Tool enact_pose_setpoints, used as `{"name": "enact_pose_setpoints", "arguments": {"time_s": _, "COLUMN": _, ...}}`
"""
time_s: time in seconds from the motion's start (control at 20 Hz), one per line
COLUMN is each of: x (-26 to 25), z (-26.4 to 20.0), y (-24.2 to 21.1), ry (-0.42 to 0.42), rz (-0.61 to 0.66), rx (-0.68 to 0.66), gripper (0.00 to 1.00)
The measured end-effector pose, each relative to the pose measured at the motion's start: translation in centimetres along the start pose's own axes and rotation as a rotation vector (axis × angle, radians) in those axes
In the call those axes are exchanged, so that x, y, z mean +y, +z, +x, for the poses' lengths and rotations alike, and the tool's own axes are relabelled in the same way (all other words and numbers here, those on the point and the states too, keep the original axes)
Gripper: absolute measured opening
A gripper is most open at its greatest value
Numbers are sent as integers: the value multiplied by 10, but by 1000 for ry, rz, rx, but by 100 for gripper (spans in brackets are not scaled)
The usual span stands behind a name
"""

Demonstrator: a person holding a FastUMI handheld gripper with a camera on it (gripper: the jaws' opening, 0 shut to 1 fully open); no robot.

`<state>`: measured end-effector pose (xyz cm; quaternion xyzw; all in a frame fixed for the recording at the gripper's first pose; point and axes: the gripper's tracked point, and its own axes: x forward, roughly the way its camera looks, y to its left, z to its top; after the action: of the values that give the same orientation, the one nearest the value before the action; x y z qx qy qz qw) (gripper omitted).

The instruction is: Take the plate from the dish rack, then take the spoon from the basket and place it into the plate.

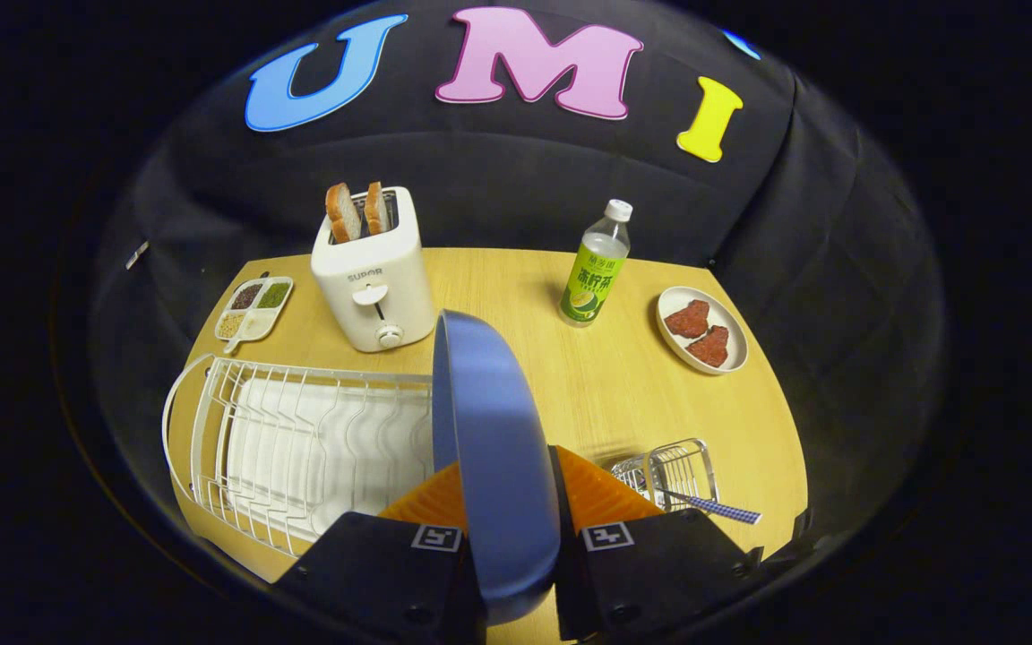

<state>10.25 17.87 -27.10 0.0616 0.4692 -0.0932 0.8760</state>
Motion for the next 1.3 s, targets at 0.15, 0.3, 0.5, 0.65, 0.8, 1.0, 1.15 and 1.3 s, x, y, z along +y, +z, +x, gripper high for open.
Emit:
{"name": "enact_pose_setpoints", "arguments": {"time_s": 0.15, "x": -8, "z": -16, "y": 11, "ry": 21, "rz": 49, "rx": -40, "gripper": 34}}
{"name": "enact_pose_setpoints", "arguments": {"time_s": 0.3, "x": -18, "z": -38, "y": 20, "ry": 69, "rz": 98, "rx": -78, "gripper": 34}}
{"name": "enact_pose_setpoints", "arguments": {"time_s": 0.5, "x": -45, "z": -78, "y": 30, "ry": 142, "rz": 159, "rx": -132, "gripper": 34}}
{"name": "enact_pose_setpoints", "arguments": {"time_s": 0.65, "x": -77, "z": -103, "y": 28, "ry": 169, "rz": 175, "rx": -149, "gripper": 33}}
{"name": "enact_pose_setpoints", "arguments": {"time_s": 0.8, "x": -107, "z": -124, "y": 16, "ry": 199, "rz": 187, "rx": -150, "gripper": 33}}
{"name": "enact_pose_setpoints", "arguments": {"time_s": 1.0, "x": -135, "z": -149, "y": -12, "ry": 311, "rz": 254, "rx": -130, "gripper": 34}}
{"name": "enact_pose_setpoints", "arguments": {"time_s": 1.15, "x": -155, "z": -155, "y": -48, "ry": 392, "rz": 319, "rx": -85, "gripper": 33}}
{"name": "enact_pose_setpoints", "arguments": {"time_s": 1.3, "x": -171, "z": -150, "y": -92, "ry": 438, "rz": 365, "rx": -40, "gripper": 33}}
